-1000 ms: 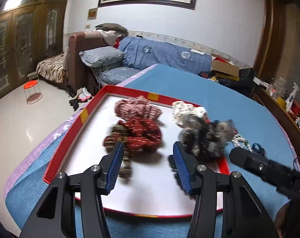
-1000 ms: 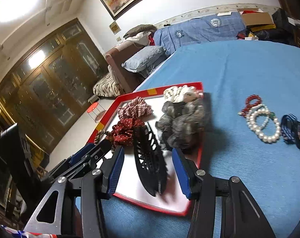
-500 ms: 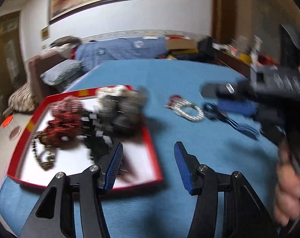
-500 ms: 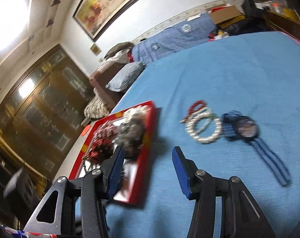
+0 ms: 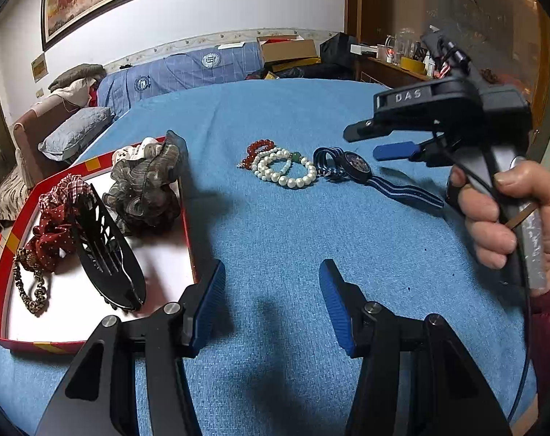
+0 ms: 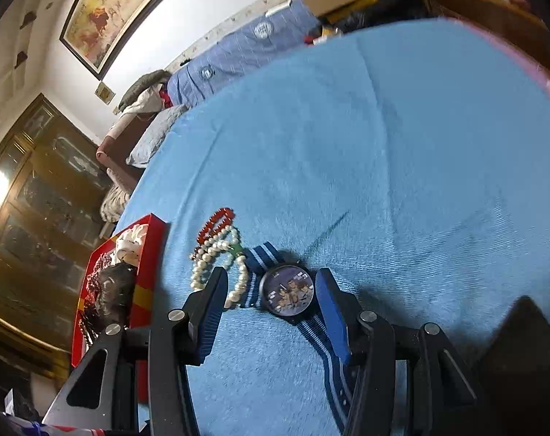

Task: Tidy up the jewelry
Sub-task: 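Withdraw both grippers from the box toward the watch and bracelets, then grasp the blue striped-strap watch by its face with the right gripper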

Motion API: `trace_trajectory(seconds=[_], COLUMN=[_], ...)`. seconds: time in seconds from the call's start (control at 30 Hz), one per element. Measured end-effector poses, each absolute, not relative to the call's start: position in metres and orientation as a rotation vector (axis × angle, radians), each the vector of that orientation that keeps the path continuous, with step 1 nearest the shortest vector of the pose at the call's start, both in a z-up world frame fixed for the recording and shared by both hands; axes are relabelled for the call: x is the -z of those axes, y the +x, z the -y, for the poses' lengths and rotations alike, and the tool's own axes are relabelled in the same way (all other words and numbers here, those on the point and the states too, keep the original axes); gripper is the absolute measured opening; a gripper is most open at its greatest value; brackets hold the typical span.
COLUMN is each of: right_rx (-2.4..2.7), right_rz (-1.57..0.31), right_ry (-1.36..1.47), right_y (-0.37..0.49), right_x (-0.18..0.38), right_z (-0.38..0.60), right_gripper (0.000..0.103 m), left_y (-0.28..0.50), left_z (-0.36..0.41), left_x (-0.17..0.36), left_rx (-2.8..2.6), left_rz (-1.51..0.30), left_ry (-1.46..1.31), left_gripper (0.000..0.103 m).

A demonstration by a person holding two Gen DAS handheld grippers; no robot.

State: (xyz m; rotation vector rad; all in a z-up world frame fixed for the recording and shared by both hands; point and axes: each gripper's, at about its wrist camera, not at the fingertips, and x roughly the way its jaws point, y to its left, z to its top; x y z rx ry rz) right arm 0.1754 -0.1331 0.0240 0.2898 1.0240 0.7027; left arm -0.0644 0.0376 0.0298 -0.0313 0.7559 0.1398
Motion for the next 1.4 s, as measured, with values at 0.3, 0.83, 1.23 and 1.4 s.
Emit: trace_trajectory(seconds=[0.3, 0.83, 1.23, 1.4], right_rx=[-0.682, -0.645, -0.638, -0.669], right_rz=[-0.989, -0.93, -0.894, -0.858], right_ry=[0.202, -0.117, 0.146, 0.17], right_y=[0.18, 0.165, 0.169, 0.16], right_x=[-0.02, -0.013, -0.039, -0.05], right_z=[0.124, 0.103, 0.155, 0.155], right_gripper=[0.054, 0.044, 0.044, 0.044], left_y=[-0.044, 0.008, 0.092, 0.099], left_z=[-0.038, -0.061, -0.065, -0.065], left_x=[-0.035, -0.053, -0.019, -0.013], left_rx=[-0.097, -0.061, -0.187, -0.186], left_rz=[-0.782, -0.863, -0.975, -0.943], left_ry=[-0.074, -0.192, -0.25, -0.248], left_gripper=[0.053, 0.057, 0.039, 0.009])
